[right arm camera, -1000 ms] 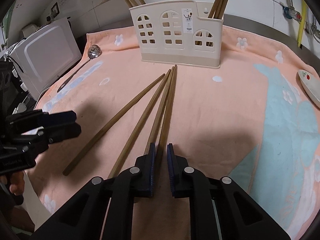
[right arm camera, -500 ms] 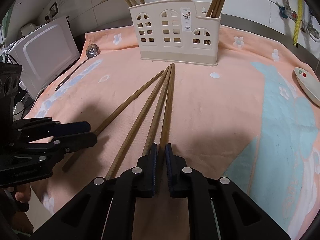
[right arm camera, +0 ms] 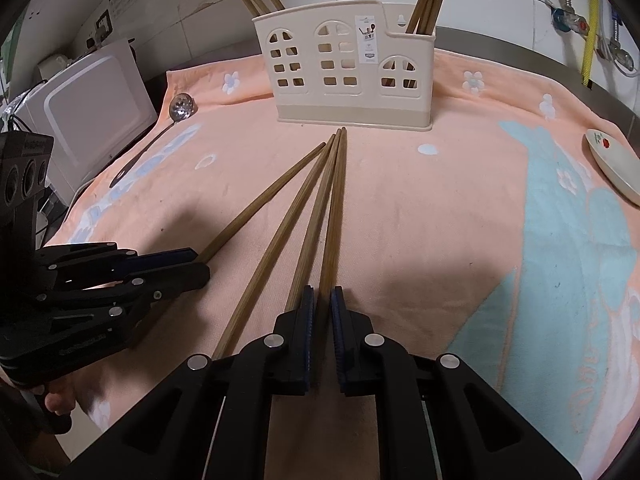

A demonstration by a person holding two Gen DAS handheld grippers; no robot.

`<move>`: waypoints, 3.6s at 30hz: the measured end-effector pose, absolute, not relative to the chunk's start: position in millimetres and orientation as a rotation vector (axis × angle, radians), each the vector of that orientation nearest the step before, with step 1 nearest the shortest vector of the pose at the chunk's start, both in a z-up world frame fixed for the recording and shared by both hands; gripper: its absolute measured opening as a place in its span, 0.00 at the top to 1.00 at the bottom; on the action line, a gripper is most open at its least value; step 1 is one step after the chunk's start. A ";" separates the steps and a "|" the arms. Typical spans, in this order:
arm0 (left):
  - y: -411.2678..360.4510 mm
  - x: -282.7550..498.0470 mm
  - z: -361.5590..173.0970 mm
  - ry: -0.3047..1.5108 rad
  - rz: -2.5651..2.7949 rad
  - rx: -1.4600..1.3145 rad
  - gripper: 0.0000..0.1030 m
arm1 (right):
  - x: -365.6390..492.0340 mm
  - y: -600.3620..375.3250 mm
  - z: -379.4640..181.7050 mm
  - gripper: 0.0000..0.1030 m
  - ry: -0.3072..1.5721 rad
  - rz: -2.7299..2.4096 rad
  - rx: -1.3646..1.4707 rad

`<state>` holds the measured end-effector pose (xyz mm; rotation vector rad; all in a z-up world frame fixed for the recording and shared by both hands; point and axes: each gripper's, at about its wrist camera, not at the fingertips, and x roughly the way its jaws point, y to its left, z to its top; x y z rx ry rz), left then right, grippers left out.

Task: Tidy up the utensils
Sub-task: 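Close the left tool on a chopstick while the right tool grasps another, then raise the left tool's chopstick into the holder while the right tool inserts its own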

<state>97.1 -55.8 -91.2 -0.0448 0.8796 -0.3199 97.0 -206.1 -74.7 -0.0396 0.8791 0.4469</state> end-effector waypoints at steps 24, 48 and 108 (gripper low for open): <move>-41.1 103.4 -30.3 0.752 -0.333 -0.047 0.94 | 91.2 -223.4 19.3 0.93 0.616 0.449 -0.035; -36.2 130.9 35.3 0.628 -0.328 0.062 0.95 | 140.3 -218.8 98.5 0.94 0.524 0.503 -0.088; -35.7 274.9 146.2 0.430 -0.239 0.035 0.95 | 314.0 -207.3 176.1 0.94 0.408 0.456 -0.041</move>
